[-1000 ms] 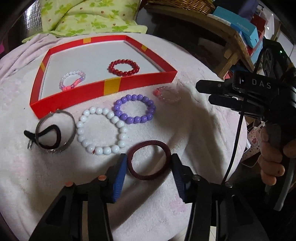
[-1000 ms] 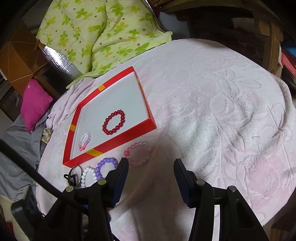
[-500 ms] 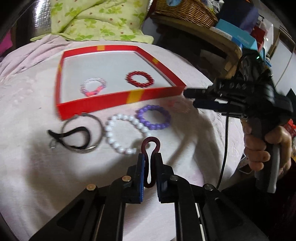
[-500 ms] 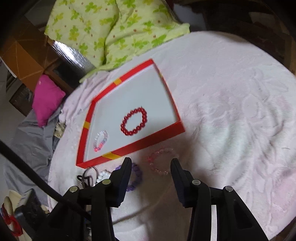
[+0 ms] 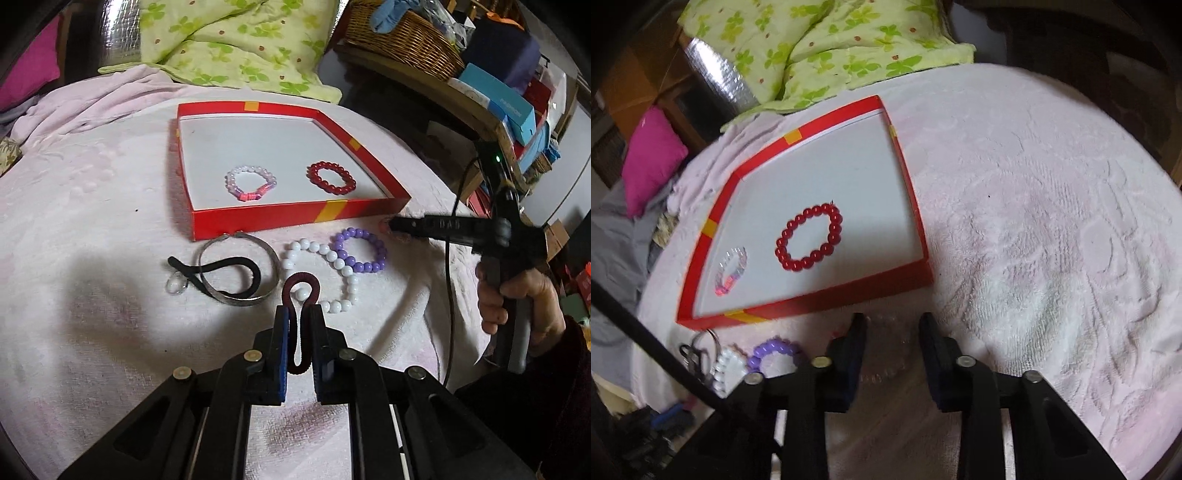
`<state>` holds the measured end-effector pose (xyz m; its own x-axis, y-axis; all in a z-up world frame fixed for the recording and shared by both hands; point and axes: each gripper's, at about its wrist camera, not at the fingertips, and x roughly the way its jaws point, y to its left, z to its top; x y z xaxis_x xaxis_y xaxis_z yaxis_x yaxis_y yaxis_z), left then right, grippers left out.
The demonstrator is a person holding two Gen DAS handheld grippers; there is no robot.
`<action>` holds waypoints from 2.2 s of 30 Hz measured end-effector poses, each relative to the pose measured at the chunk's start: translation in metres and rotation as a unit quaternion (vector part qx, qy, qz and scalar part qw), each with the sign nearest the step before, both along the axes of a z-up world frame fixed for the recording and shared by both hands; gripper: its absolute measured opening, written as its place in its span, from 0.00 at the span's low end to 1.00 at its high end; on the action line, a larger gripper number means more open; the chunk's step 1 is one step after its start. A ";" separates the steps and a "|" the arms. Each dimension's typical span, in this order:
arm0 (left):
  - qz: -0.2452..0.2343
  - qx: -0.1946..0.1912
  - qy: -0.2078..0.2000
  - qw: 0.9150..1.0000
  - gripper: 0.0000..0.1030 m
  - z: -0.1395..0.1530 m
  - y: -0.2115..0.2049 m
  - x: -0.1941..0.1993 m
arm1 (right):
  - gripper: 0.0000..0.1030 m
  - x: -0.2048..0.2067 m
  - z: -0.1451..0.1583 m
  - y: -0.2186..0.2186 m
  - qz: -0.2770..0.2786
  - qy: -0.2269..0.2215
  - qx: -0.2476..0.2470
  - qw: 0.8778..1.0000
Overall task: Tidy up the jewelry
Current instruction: 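Grasp the maroon bangle with the left gripper while the right grasps the pink crystal bracelet, then lower both held bracelets into the red tray and open both grippers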
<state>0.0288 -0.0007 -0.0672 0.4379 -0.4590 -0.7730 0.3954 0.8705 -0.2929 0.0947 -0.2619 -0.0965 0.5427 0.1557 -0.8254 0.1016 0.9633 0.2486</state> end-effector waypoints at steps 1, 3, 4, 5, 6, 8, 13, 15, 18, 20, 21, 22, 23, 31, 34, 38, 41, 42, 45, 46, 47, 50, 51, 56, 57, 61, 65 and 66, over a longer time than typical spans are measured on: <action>0.002 0.001 -0.002 1.000 0.11 0.001 0.001 0.000 | 0.19 -0.002 0.001 0.004 0.007 -0.001 -0.013 1.000; 0.005 0.001 -0.004 1.000 0.11 0.003 0.002 0.001 | 0.11 -0.006 0.002 0.011 0.022 -0.002 -0.028 0.999; 0.007 0.000 -0.003 1.000 0.11 0.003 0.003 0.002 | 0.11 -0.008 0.002 0.013 0.025 -0.004 -0.035 0.999; 0.008 0.000 -0.002 1.000 0.11 0.003 0.004 0.002 | 0.10 -0.011 0.003 0.017 0.029 -0.007 -0.046 0.998; 0.011 0.000 -0.003 1.000 0.11 0.003 0.005 0.003 | 0.10 -0.013 0.004 0.019 0.032 -0.011 -0.054 0.998; 0.014 -0.001 -0.004 1.000 0.11 0.004 0.007 0.004 | 0.10 -0.019 0.008 0.020 0.032 -0.021 -0.060 0.997; 0.021 0.000 -0.009 1.000 0.11 0.006 0.010 0.006 | 0.08 -0.031 0.026 0.012 0.029 -0.055 -0.027 0.998; 0.024 -0.003 -0.010 1.000 0.11 0.008 0.012 0.008 | 0.08 -0.036 0.033 0.010 0.030 -0.068 -0.011 0.997; 0.029 -0.007 -0.017 0.999 0.11 0.011 0.014 0.010 | 0.08 -0.040 0.041 0.010 0.033 -0.088 0.002 0.996; 0.032 -0.010 -0.017 0.999 0.11 0.013 0.015 0.011 | 0.08 -0.040 0.044 0.009 0.035 -0.099 0.019 0.994; 0.034 -0.011 -0.019 0.999 0.11 0.014 0.016 0.012 | 0.08 -0.041 0.048 0.010 0.035 -0.106 0.027 0.993; 0.035 -0.012 -0.022 0.999 0.11 0.015 0.017 0.013 | 0.08 -0.044 0.051 0.009 0.034 -0.114 0.034 0.992; 0.037 -0.013 -0.024 0.999 0.11 0.016 0.018 0.014 | 0.08 -0.044 0.054 0.008 0.033 -0.122 0.043 0.991; 0.047 -0.015 -0.052 0.997 0.11 0.031 0.017 0.028 | 0.08 -0.036 0.066 0.012 0.032 -0.150 0.101 0.983; 0.053 -0.012 -0.074 0.996 0.11 0.041 0.013 0.039 | 0.08 -0.022 0.066 0.018 0.024 -0.146 0.111 0.983; 0.061 -0.011 -0.090 0.994 0.11 0.047 0.007 0.058 | 0.08 0.001 0.068 0.026 0.015 -0.144 0.124 0.982; 0.068 -0.011 -0.090 0.994 0.11 0.047 0.002 0.077 | 0.08 0.025 0.068 0.033 0.009 -0.145 0.141 0.979; 0.068 -0.009 -0.088 0.994 0.11 0.046 -0.001 0.085 | 0.08 0.036 0.067 0.036 0.007 -0.143 0.143 0.979; 0.062 0.000 -0.088 0.994 0.11 0.042 -0.007 0.107 | 0.08 0.060 0.058 0.044 0.002 -0.131 0.145 0.981; 0.062 0.005 -0.088 0.994 0.11 0.040 -0.008 0.113 | 0.08 0.066 0.056 0.047 0.001 -0.127 0.144 0.981; 0.062 0.007 -0.086 0.994 0.11 0.038 -0.009 0.121 | 0.08 0.073 0.054 0.049 0.001 -0.122 0.142 0.982; 0.066 0.004 -0.077 0.995 0.11 0.033 -0.010 0.141 | 0.08 0.091 0.051 0.056 0.001 -0.119 0.138 0.983; 0.066 0.004 -0.073 0.995 0.11 0.031 -0.011 0.149 | 0.08 0.097 0.051 0.058 0.001 -0.118 0.140 0.983; 0.054 0.027 -0.052 0.997 0.11 0.018 -0.025 0.168 | 0.09 0.124 0.041 0.061 -0.015 -0.098 0.149 0.984; 0.053 0.027 -0.048 0.997 0.11 0.016 -0.027 0.169 | 0.09 0.130 0.038 0.062 -0.020 -0.092 0.146 0.985; 0.055 0.034 -0.030 0.997 0.12 0.007 -0.030 0.176 | 0.09 0.145 0.029 0.061 -0.035 -0.074 0.143 0.986; 0.064 0.036 -0.021 0.997 0.38 0.006 -0.031 0.178 | 0.12 0.149 0.025 0.051 -0.054 -0.068 0.142 0.986; 0.064 0.035 -0.023 0.997 0.41 0.008 -0.030 0.177 | 0.12 0.148 0.025 0.047 -0.059 -0.066 0.145 0.986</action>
<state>0.2055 -0.0312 -0.0593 0.5256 -0.3416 -0.7791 0.2906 0.9329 -0.2129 0.2427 -0.2145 -0.0719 0.6704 0.3042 -0.6768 0.1566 0.8336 0.5297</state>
